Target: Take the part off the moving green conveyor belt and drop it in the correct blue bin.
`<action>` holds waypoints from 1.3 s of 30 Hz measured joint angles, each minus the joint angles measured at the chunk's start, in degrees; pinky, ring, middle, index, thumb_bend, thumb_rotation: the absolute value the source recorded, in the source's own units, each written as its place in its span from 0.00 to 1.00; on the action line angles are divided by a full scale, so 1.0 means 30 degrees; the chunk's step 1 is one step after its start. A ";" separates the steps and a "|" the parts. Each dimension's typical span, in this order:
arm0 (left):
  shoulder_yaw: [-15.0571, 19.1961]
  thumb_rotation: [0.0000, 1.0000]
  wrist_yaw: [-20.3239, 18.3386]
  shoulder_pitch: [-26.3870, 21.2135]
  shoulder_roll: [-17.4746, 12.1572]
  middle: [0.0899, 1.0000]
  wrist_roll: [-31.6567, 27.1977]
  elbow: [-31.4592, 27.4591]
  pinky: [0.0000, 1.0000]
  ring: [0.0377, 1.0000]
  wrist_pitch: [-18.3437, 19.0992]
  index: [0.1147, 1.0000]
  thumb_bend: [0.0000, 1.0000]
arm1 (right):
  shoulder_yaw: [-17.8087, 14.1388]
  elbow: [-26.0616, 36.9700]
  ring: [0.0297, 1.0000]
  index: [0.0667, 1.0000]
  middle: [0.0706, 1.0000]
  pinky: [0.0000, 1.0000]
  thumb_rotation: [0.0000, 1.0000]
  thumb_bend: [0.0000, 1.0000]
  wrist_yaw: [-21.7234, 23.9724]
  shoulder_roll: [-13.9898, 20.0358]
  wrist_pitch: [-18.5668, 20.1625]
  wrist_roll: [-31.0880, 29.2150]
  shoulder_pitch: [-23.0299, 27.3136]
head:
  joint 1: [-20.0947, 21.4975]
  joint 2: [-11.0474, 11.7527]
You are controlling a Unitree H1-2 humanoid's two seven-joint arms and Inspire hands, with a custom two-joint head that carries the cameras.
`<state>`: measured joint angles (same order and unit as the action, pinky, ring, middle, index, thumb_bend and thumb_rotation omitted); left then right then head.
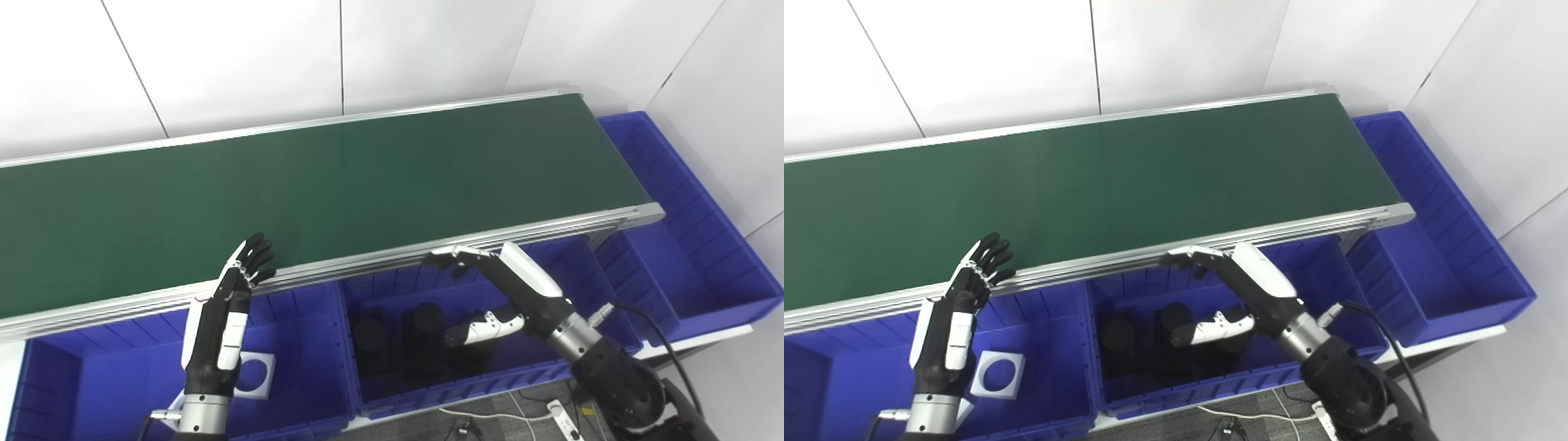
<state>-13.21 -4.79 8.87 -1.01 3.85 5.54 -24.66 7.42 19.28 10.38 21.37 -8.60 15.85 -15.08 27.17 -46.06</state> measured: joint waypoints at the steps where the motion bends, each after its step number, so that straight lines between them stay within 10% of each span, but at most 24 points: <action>1: -0.0065 1.00 0.0000 0.0000 0.0001 0.87 -0.0016 0.0141 0.81 0.86 -0.0013 0.88 0.55 | 0.0120 0.0207 0.83 0.80 0.86 0.75 0.88 1.00 0.0000 -0.0319 -0.0002 -0.0128 -0.0001 | -0.0642 0.0379; 18: -0.1097 0.92 0.0711 0.0328 0.0009 0.85 0.0010 0.1888 0.85 0.87 -0.0039 0.86 0.45 | 0.0801 -0.8148 0.95 0.92 0.95 0.96 1.00 1.00 -0.3238 -0.7165 -0.4745 -0.2073 0.1046 | -0.4515 0.2727; 39: -0.2773 0.97 0.2256 0.0413 -0.0552 0.87 0.0459 0.2646 0.91 0.89 -0.0040 0.87 0.61 | 0.2234 -1.0510 0.93 0.90 0.92 0.94 1.00 1.00 -0.4744 -0.5683 -0.5068 -0.2769 0.1175 | -0.6417 0.2903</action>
<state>-21.53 1.98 10.11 -2.66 5.23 13.47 -24.78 14.12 -12.25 -3.86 4.33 -23.81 7.55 -11.56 7.92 -37.35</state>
